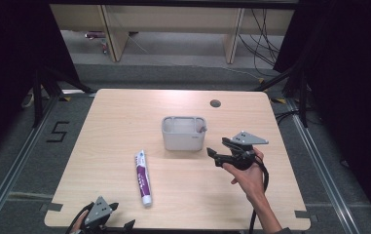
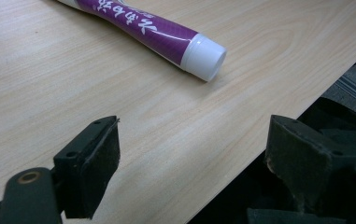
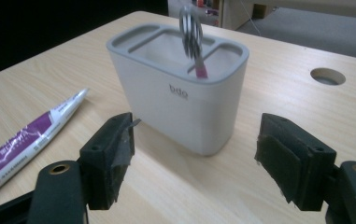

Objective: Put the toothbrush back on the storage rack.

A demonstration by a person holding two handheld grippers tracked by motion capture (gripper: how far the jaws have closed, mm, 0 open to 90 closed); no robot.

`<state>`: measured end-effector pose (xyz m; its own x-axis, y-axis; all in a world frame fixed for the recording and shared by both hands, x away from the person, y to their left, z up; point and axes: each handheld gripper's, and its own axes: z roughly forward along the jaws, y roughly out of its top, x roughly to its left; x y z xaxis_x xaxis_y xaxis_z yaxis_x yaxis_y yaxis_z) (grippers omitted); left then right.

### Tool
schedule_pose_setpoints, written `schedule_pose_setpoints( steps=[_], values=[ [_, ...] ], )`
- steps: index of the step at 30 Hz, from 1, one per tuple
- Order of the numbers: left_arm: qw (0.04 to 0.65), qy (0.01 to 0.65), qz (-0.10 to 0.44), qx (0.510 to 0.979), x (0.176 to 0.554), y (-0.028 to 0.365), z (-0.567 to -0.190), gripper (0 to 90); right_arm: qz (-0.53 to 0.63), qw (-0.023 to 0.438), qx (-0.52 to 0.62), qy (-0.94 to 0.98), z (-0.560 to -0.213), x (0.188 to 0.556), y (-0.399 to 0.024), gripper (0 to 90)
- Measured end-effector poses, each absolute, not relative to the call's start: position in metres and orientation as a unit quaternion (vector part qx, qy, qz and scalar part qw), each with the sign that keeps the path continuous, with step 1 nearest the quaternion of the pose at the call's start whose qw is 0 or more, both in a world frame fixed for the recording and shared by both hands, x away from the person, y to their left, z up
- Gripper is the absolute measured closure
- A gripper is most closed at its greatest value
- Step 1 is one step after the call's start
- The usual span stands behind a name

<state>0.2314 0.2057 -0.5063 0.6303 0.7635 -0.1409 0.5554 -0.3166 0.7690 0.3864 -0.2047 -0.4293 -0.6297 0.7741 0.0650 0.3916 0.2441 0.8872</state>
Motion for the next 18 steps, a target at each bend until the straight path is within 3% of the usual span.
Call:
schedule_pose_setpoints(
  steps=[6, 18],
  values=[
    [0.410, 0.406, 0.126, 0.807, 0.231, 0.207, -0.506, 17.3, 0.477, 0.173, 0.410, 0.758, -0.437, 0.372, -0.212, 28.3],
    [0.412, 0.411, 0.126, 0.803, 0.231, 0.207, -0.506, 17.4, 0.464, 0.187, 0.403, 0.767, -0.449, 0.355, -0.227, 28.2]
  ],
)
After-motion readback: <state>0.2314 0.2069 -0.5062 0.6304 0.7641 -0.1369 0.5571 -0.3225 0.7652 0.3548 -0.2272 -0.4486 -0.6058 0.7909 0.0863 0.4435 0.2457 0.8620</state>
